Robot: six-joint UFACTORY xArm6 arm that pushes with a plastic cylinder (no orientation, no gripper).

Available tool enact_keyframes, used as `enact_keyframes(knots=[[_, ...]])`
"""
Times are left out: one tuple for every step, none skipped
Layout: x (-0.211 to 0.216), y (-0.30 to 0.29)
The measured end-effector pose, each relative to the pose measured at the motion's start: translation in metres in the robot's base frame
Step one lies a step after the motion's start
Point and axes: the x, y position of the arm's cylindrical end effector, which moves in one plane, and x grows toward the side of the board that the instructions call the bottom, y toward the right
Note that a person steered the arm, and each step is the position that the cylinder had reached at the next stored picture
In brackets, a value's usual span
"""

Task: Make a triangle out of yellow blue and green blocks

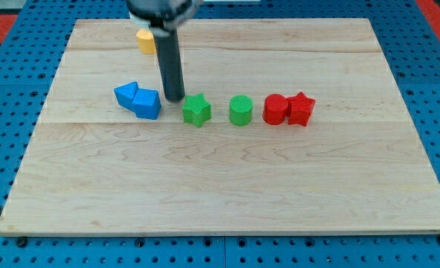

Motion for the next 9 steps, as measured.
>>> enact_keyframes(knots=[[0.024, -0.016], [0.025, 0.034], [0.035, 0.059], [0.086, 0.075], [0.071, 0.13], [0.033, 0.121], [0.034, 0.121], [0.052, 0.121], [0.055, 0.122]])
